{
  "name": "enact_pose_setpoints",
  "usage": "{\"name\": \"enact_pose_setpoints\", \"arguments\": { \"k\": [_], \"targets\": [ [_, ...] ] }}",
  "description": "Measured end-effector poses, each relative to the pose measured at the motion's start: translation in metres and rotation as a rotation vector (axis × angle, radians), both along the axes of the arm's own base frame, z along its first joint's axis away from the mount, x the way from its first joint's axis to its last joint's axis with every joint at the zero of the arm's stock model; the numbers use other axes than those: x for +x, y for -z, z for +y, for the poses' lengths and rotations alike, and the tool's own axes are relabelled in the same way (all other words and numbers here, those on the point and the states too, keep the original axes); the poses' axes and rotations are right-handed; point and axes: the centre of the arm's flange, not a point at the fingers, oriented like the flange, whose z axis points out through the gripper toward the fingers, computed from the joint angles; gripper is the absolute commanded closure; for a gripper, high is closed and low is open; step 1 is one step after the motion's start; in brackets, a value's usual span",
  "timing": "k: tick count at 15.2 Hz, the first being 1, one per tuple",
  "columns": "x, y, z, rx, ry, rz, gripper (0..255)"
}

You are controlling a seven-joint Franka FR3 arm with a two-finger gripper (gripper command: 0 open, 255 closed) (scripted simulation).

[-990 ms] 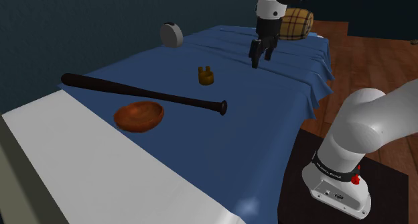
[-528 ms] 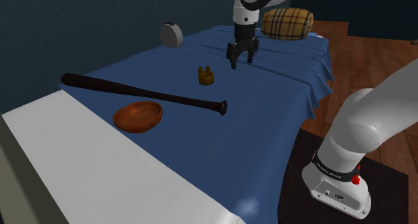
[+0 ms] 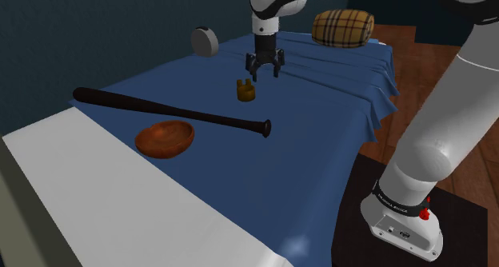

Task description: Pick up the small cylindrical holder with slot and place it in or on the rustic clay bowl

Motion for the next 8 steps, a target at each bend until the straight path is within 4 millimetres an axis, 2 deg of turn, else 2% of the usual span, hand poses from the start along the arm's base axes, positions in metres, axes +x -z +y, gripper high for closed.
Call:
{"name": "enact_pose_setpoints", "arguments": {
  "k": [8],
  "targets": [
    [0.104,0.035,-0.029,0.037,0.196,0.051,0]
  ]
}}
